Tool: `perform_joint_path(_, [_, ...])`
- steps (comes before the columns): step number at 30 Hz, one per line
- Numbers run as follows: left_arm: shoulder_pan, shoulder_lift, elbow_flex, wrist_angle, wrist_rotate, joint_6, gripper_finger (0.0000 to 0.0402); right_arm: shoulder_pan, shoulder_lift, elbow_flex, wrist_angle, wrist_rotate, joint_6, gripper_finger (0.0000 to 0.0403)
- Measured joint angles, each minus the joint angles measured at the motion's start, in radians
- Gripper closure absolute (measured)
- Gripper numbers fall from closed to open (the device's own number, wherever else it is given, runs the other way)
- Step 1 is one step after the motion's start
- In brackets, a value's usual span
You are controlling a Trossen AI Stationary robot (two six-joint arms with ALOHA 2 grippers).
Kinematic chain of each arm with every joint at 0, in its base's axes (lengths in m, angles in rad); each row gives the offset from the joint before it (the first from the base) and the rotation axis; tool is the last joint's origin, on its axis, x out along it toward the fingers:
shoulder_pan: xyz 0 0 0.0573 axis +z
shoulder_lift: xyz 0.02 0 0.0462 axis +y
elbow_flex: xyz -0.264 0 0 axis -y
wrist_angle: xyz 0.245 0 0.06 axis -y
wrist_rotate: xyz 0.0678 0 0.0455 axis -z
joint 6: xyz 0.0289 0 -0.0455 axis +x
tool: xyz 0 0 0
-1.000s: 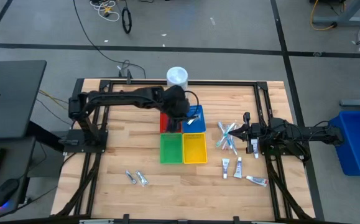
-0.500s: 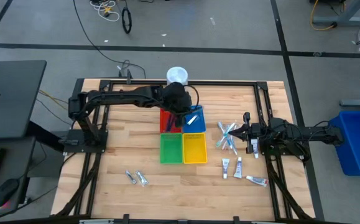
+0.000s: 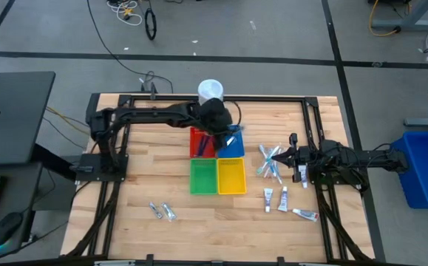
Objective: Pick & Place Travel size toiletries
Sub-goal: Put the silver nail cutter into the blue bin
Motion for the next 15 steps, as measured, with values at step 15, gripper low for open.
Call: perform_joint_path(15, [0.047, 0.12, -0.001, -0.025, 0.087, -0.035, 0.0336, 0.0, 0.027, 0.0, 0.004, -0.006, 0.0, 0.0389])
